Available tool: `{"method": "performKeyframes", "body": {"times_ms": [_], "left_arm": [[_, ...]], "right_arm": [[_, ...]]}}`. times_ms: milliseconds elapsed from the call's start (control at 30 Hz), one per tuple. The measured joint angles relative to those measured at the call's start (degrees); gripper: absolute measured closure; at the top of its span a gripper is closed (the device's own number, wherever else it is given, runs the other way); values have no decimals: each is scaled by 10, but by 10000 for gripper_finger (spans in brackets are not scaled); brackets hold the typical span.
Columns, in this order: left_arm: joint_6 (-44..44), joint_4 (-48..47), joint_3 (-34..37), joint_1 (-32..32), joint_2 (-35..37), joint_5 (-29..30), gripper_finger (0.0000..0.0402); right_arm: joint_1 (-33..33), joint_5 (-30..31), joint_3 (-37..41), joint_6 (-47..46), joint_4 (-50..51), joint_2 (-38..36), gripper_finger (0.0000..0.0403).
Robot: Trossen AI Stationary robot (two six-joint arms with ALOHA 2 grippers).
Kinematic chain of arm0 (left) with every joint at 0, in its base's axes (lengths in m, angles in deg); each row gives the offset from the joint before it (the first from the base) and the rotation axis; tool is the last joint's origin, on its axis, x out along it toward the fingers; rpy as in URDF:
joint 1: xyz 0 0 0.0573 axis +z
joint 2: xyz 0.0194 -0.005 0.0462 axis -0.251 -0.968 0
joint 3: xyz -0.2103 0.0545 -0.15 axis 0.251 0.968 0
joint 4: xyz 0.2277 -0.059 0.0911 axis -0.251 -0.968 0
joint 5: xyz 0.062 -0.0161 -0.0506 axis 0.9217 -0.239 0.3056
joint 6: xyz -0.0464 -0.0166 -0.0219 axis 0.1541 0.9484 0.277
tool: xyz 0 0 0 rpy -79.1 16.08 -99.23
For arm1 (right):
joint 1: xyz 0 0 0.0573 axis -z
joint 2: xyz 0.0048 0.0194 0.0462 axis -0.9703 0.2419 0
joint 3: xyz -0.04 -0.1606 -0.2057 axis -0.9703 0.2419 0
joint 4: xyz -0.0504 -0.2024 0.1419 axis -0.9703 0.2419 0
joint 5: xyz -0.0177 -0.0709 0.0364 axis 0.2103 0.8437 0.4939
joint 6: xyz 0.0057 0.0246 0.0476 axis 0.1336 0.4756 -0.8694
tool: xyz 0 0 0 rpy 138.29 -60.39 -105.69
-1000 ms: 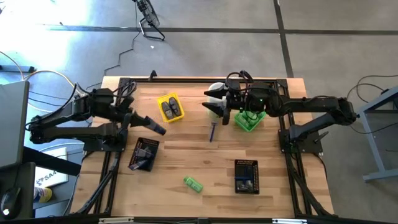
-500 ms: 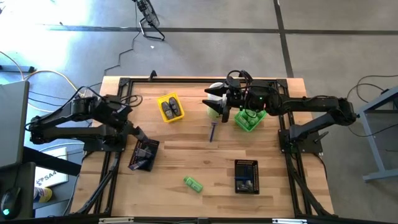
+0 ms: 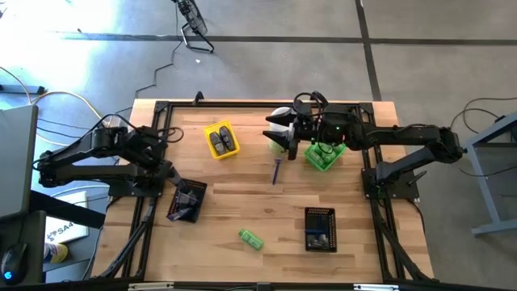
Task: Pick & Place Travel size toiletries
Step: Put the shave cream into the left black bin
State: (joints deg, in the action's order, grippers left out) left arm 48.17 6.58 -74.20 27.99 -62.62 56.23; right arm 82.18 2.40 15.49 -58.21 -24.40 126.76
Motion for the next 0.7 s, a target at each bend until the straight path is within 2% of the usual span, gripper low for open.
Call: {"method": "performKeyframes", "body": {"times_ms": [300,533,633,700], "left_arm": [[0,0,0,0,0,52,401],[-15,3,18,0,-8,121,401],[-15,29,50,0,-15,123,401],[-15,65,77,0,-17,105,401]], "right_arm": [[0,0,0,-1,12,0,157],[0,17,0,-2,12,0,157],[0,17,0,-2,11,0,157],[0,17,0,-2,11,0,157]]}}
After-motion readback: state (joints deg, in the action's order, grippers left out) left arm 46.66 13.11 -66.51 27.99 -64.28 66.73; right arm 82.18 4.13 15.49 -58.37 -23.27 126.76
